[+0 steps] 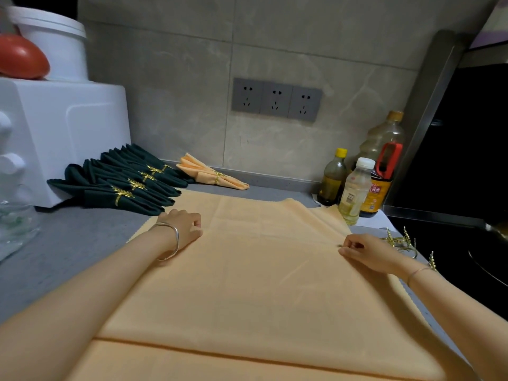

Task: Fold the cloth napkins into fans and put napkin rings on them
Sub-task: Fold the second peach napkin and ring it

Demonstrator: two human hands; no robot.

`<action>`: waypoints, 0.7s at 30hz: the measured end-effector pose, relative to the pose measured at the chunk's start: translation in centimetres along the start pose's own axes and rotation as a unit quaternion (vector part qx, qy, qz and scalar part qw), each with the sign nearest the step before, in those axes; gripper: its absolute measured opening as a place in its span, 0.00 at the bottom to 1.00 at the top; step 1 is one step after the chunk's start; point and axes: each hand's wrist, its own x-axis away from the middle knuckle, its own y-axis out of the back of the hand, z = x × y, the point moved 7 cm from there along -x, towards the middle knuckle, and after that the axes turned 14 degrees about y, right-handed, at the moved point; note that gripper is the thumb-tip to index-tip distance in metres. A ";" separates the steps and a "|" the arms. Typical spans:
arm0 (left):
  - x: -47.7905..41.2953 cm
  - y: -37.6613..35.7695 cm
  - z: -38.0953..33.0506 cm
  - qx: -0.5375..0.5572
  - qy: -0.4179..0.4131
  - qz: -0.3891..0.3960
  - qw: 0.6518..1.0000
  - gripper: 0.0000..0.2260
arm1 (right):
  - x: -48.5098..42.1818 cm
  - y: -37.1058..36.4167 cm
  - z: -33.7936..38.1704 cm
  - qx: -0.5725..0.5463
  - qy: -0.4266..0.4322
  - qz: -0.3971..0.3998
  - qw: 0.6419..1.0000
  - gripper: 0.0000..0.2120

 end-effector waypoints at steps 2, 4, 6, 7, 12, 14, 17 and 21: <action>0.0 -0.1 0.1 0.001 0.004 0.001 1.000 0.04 | -0.2 -0.3 -0.4 -0.001 -0.004 0.001 1.000 0.10; -0.1 -0.1 0.0 -0.004 0.003 0.003 1.000 0.04 | -0.4 -0.4 -0.5 0.007 -0.006 0.003 1.000 0.11; 0.1 0.2 0.0 -0.011 0.008 0.002 1.000 0.07 | -0.4 -0.5 -0.5 0.018 -0.013 0.004 1.000 0.10; 0.2 0.3 0.1 -0.022 0.013 -0.002 1.000 0.09 | -0.3 -0.4 -0.3 0.024 -0.018 0.001 1.000 0.09; 3.2 1.5 -0.7 -0.085 0.028 -0.089 0.992 0.22 | 1.5 0.9 2.7 0.118 -0.014 -0.130 0.984 0.14; 6.3 1.6 -2.5 -0.010 -0.025 -0.091 0.995 0.20 | 2.5 0.7 5.7 0.083 0.010 -0.174 0.981 0.16; 12.4 0.8 -5.0 0.075 -0.113 -0.033 0.990 0.19 | 3.8 -0.9 11.6 0.020 0.047 -0.172 0.984 0.16; 16.4 -2.4 -5.8 0.012 -0.118 0.068 0.991 0.23 | 4.4 -4.6 18.1 -0.018 0.072 -0.106 0.992 0.19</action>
